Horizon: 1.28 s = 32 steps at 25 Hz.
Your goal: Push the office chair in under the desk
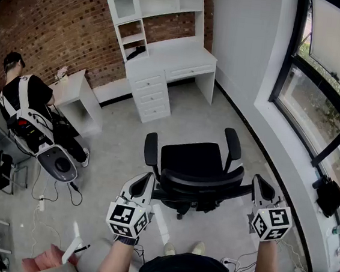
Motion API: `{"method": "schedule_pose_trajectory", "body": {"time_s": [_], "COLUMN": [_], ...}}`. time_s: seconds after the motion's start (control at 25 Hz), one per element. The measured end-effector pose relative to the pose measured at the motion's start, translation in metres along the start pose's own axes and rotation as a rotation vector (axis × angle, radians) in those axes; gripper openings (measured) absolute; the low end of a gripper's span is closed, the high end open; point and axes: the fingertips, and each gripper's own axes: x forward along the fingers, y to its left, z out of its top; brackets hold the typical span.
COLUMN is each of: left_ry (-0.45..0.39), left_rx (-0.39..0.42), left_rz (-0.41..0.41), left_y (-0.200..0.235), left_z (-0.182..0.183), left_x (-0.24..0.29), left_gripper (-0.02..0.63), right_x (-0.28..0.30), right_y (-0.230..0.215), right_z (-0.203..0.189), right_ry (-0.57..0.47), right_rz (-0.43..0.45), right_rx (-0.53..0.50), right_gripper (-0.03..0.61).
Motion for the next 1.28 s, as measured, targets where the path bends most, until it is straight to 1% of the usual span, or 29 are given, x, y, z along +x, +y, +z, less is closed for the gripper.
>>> {"method": "schedule_pose_trajectory", "body": {"time_s": [0.4, 0.52, 0.6, 0.76, 0.8, 0.88, 0.92, 1.0, 1.12, 1.2, 1.28], "left_ry": [0.003, 0.002, -0.006, 0.015, 0.026, 0.050, 0.063, 0.089, 0.123, 0.141, 0.156], "left_rx": [0.007, -0.014, -0.075, -0.248, -0.281, -0.328, -0.345, -0.371, -0.414, -0.472, -0.525], "left_rz": [-0.006, 0.001, 0.042, 0.204, 0.242, 0.295, 0.311, 0.327, 0.341, 0.355, 0.380], "left_y": [-0.007, -0.005, 0.010, 0.062, 0.071, 0.083, 0.086, 0.091, 0.096, 0.100, 0.106], "left_z": [0.001, -0.004, -0.011, -0.048, -0.059, -0.078, -0.086, -0.100, -0.119, -0.132, -0.144], "left_x": [0.001, -0.001, -0.002, -0.011, -0.013, -0.017, -0.018, -0.017, -0.011, -0.007, -0.005], "left_gripper": [0.006, 0.006, 0.006, 0.008, 0.009, 0.017, 0.035, 0.077, 0.095, 0.106, 0.132], "right_x": [-0.002, -0.004, -0.003, -0.002, -0.003, -0.004, -0.003, 0.002, 0.009, 0.013, 0.019], "right_y": [0.002, 0.001, -0.008, -0.043, -0.051, -0.063, -0.065, -0.067, -0.070, -0.075, -0.080], "right_z": [-0.003, -0.007, -0.012, -0.040, -0.050, -0.071, -0.080, -0.094, -0.105, -0.112, -0.119], "right_ry": [0.004, 0.003, -0.004, 0.015, 0.031, 0.072, 0.092, 0.122, 0.144, 0.153, 0.164], "right_rz": [0.009, 0.015, -0.005, -0.097, -0.126, -0.172, -0.186, -0.201, -0.221, -0.241, -0.265], "right_rx": [-0.004, 0.013, 0.064, 0.253, 0.279, 0.298, 0.301, 0.308, 0.325, 0.349, 0.382], "right_gripper": [0.005, 0.005, 0.005, 0.006, 0.008, 0.009, 0.014, 0.052, 0.083, 0.105, 0.139]}}
